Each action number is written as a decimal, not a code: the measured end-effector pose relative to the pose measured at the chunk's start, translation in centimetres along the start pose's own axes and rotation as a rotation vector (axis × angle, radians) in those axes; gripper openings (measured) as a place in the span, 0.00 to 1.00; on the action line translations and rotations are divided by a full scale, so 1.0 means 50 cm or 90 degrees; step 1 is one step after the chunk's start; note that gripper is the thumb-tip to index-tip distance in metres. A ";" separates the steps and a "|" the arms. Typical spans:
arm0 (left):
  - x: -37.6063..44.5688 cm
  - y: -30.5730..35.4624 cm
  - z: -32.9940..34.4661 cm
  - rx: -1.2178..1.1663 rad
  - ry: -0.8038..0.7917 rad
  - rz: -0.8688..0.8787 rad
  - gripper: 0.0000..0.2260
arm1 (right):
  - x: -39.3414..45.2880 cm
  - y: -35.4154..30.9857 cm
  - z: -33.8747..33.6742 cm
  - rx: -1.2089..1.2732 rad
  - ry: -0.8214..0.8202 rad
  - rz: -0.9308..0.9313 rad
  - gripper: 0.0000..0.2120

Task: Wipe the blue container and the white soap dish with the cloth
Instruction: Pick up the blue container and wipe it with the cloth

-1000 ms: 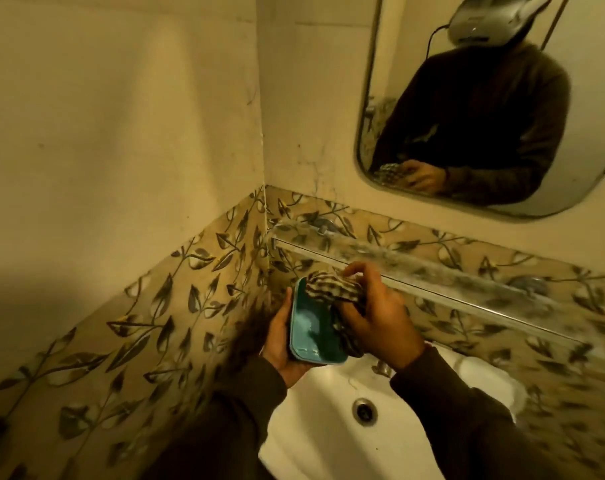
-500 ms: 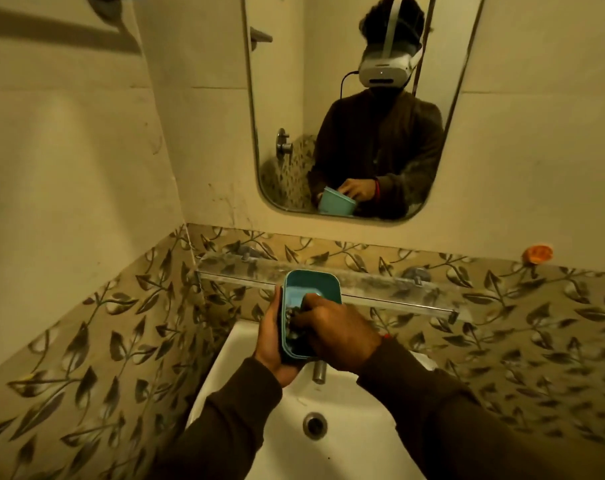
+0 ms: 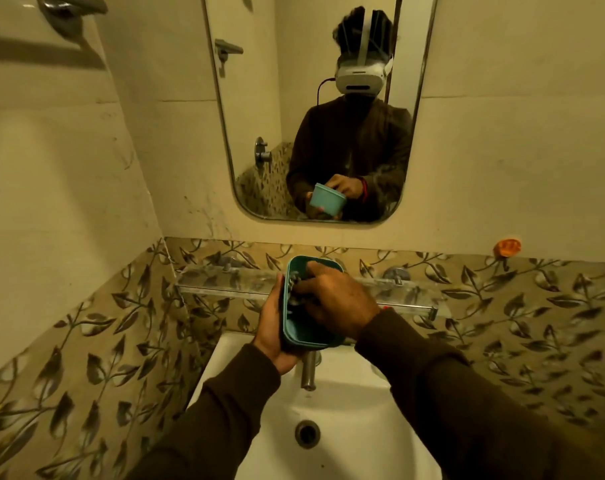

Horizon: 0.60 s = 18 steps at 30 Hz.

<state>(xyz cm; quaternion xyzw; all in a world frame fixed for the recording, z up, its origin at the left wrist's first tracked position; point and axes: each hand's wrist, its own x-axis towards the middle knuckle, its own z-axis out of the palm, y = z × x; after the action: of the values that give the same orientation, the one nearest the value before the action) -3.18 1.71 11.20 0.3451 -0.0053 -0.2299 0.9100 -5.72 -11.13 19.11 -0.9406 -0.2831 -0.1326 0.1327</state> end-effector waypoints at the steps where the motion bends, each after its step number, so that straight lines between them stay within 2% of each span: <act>1: -0.002 0.006 -0.009 0.021 -0.003 -0.007 0.30 | -0.007 -0.001 -0.001 0.026 -0.071 -0.055 0.13; 3: -0.005 0.011 -0.023 0.071 -0.011 -0.021 0.32 | -0.022 -0.011 -0.001 0.020 -0.171 -0.134 0.12; 4: -0.008 0.010 -0.024 0.074 -0.013 -0.027 0.33 | -0.026 -0.015 -0.001 -0.017 -0.169 -0.153 0.12; 6: -0.014 0.002 -0.012 0.046 -0.016 -0.034 0.32 | -0.018 -0.017 -0.005 -0.135 -0.082 -0.167 0.13; 8: -0.012 -0.004 0.003 0.023 -0.010 -0.025 0.29 | -0.002 -0.014 -0.023 -0.241 0.018 -0.108 0.15; 10: -0.008 0.007 0.021 0.032 0.006 0.002 0.27 | 0.014 -0.012 -0.034 -0.318 0.053 -0.030 0.16; 14: 0.007 0.034 0.035 0.123 0.018 0.055 0.25 | 0.023 -0.024 -0.034 -0.365 0.018 0.096 0.13; 18: 0.010 0.030 0.038 0.160 0.025 0.084 0.27 | 0.030 -0.040 -0.044 -0.423 -0.033 0.114 0.17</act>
<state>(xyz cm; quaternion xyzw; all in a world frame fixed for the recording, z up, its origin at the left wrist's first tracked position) -2.42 1.27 13.53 0.4598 -0.0388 -0.1601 0.8726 -6.02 -9.47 21.99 -0.9566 -0.1439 -0.1814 -0.1766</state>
